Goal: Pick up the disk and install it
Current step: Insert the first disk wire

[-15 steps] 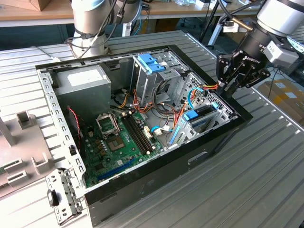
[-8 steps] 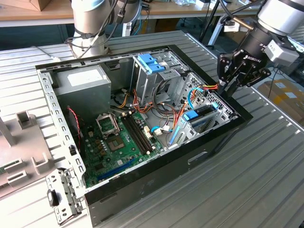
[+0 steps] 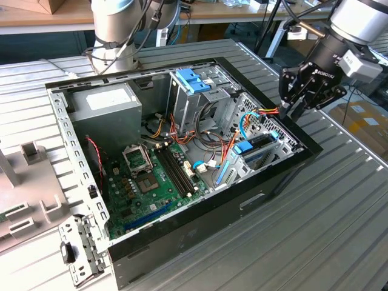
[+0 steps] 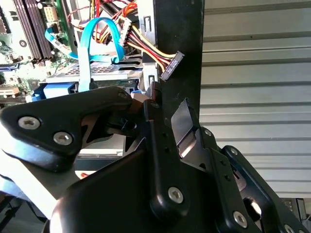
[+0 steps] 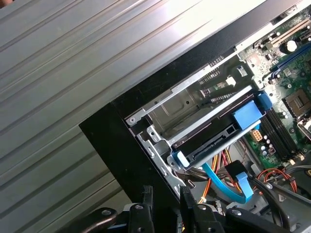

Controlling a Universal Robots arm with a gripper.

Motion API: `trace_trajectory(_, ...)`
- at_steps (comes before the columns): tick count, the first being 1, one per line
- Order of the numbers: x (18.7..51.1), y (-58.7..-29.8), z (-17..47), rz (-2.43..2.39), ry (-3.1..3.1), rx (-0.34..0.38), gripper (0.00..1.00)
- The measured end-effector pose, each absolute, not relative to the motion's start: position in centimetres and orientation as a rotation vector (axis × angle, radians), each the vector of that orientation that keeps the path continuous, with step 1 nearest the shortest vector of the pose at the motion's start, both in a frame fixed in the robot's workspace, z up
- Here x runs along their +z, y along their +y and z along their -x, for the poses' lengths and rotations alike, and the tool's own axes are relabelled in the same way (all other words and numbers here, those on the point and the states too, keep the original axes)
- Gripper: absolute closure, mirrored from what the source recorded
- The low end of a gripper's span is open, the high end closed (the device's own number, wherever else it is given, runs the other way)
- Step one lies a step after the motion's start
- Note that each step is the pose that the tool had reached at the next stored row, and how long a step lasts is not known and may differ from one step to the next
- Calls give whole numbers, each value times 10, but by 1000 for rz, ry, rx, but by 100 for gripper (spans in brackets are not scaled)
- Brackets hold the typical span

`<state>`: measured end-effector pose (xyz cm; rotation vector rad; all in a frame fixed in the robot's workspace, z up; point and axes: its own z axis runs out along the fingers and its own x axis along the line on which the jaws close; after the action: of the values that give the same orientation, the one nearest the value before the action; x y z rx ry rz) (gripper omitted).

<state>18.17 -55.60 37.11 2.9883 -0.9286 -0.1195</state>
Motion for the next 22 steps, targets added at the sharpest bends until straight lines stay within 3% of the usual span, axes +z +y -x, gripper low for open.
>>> trace_trajectory(11,369,-533,-185,-2989,-927,-119,64)
trace_trajectory(22,363,-532,-187,-2988,-927,-119,64)
